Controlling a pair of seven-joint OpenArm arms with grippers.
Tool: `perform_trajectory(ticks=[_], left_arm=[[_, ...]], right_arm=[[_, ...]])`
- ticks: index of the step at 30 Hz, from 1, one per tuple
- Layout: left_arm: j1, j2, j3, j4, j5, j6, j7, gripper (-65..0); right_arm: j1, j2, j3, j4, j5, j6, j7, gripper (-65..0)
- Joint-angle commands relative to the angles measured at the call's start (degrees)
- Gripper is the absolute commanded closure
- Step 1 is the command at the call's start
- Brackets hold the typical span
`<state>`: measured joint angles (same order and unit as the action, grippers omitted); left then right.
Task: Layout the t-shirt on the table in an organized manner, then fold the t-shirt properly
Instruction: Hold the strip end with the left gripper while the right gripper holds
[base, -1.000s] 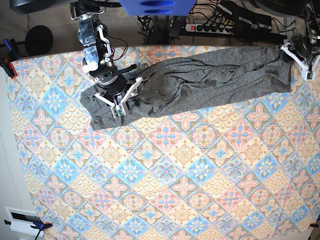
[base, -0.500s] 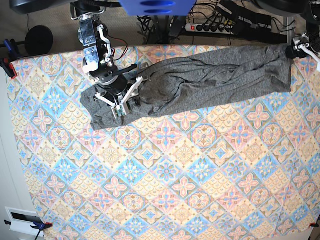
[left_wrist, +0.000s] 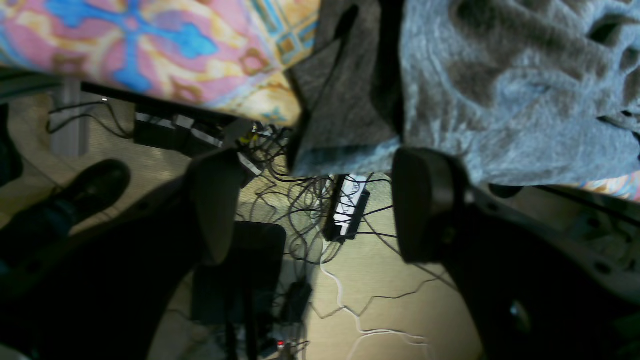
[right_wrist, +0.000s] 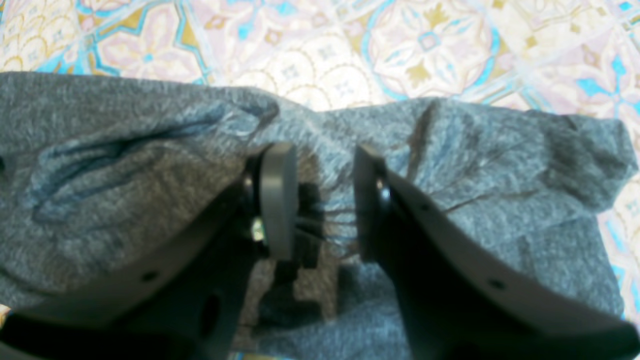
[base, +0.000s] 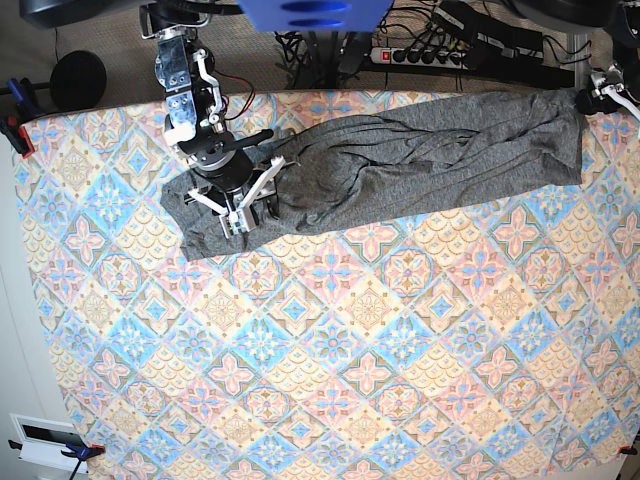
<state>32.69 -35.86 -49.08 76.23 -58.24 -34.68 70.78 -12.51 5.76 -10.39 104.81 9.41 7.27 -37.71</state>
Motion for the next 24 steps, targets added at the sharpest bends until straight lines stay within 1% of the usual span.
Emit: perform_trajectory(ticks=[1, 4, 9, 15, 19, 22, 24], left_arm=[[0.1, -1.4, -0.7, 0.7, -2.1, -0.8, -0.5, -45.6], [-1.6, -1.4, -0.6, 0.7, -4.1, -1.1, -0.6, -45.6], [-6.9, -1.0, -0.5, 0.4, -4.0, -1.1, -0.6, -45.6], [-10.9, -1.0, 6.5, 0.3, -3.8, -1.1, -0.6, -45.6], [-11.5, -0.6, 11.1, 0.2, 0.7, -1.1, -1.5, -45.6], [-11.5, 1.5, 11.4, 0.2, 5.9, -0.9, -2.4, -45.6], [-11.5, 1.9, 11.3, 0.2, 9.1, -0.9, -2.6, -45.6]], right_arm=[[0.6, 0.1, 0.1, 0.9, 0.5, 0.1, 1.5, -18.8], [0.7, 0.1, 0.0, 0.9, 0.5, 0.1, 1.5, -18.8], [0.7, 0.1, 0.0, 0.9, 0.5, 0.1, 1.5, -18.8], [0.7, 0.1, 0.0, 0.9, 0.5, 0.1, 1.5, -18.8], [0.7, 0.1, 0.2, 0.9, 0.5, 0.1, 1.5, -18.8], [0.7, 0.1, 0.2, 0.9, 0.5, 0.1, 1.5, -18.8], [0.7, 0.1, 0.2, 0.9, 0.5, 0.1, 1.5, -18.8]])
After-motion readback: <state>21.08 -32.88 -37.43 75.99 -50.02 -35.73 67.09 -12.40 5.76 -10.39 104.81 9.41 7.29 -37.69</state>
